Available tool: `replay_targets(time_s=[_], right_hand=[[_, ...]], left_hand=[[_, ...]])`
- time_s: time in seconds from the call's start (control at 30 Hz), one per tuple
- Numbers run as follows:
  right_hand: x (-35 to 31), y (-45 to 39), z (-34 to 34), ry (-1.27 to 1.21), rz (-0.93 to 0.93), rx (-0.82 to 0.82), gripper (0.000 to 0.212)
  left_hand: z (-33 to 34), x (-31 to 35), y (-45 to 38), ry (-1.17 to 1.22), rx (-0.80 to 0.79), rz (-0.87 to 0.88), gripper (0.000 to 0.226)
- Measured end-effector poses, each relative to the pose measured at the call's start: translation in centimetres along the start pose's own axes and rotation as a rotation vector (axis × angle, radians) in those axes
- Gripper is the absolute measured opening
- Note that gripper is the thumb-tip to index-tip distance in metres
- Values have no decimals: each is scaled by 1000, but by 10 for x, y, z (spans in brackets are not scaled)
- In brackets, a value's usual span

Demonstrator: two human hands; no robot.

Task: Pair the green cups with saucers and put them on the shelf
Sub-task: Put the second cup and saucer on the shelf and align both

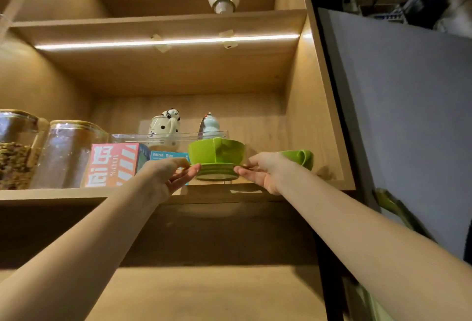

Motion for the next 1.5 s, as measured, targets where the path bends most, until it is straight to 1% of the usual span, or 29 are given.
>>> replay_targets(time_s=[0.07,0.13,0.2,0.27,0.33,0.43,0.5,0.53,0.6,0.63,0.67,0.7,0.73,0.77,0.8,0.83,0.9,0.93,1.0,1.17,1.3,1.5], right_hand=[[2,-4,4,17,11,-20,15],[6,-7,6,41,22,-31,23],[9,-13,7,72,13,-8,27],[11,-18,8,103,-3,28,23],[12,-22,10,135,-13,60,16],[10,-25,4,223,-35,128,21],[10,-15,3,225,11,66,15],[10,-8,3,183,36,16,13],[10,2,0,120,10,-31,21],[10,5,-2,140,-49,-5,24],[12,9,-5,204,-145,43,26],[14,13,-8,326,-285,100,28],[16,18,-10,501,-478,155,30],[20,26,-9,692,-676,184,33],[28,34,-6,859,-814,170,36],[36,39,-4,982,-882,125,41],[50,38,2,1144,-933,12,50],[55,35,4,1214,-942,-10,53],[58,30,5,1296,-918,-9,55],[57,23,2,1422,-881,48,57],[53,19,6,1440,-851,74,55],[47,15,12,1435,-828,109,46]], left_hand=[[-1,-5,-11,21,20,-5,25],[-1,-8,-18,35,47,8,38],[-1,-11,-21,22,54,28,46],[-1,-13,-21,13,54,41,51],[0,-14,-20,11,47,50,51],[1,-16,-15,8,34,54,38],[2,-16,-9,-5,20,50,27],[1,-16,-7,-9,14,50,25],[-3,-16,-4,-30,33,72,24],[-6,-16,-5,-72,70,134,23],[-9,-16,-7,-173,141,261,23],[-13,-15,-9,-351,246,446,26],[-16,-14,-9,-561,353,658,29],[-16,-16,-5,-735,426,841,33],[-15,-20,-1,-853,436,939,39],[-13,-25,0,-927,389,971,49],[-10,-38,-2,-1030,279,984,71],[-9,-43,-3,-1058,254,992,75],[-9,-49,-5,-1057,243,1000,75],[-12,-55,-5,-1043,263,1026,82],[-11,-63,-4,-1033,270,1060,85],[-9,-70,-3,-955,246,1078,83]])
Point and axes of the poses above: each hand's wrist, its own y-axis away from the middle knuckle, its own z-axis out of the palm, x = y × z, the point moved 3 cm from there along -y, towards the middle knuckle, and after that the axes turned 4 degrees about x, right-handed, at the moved point
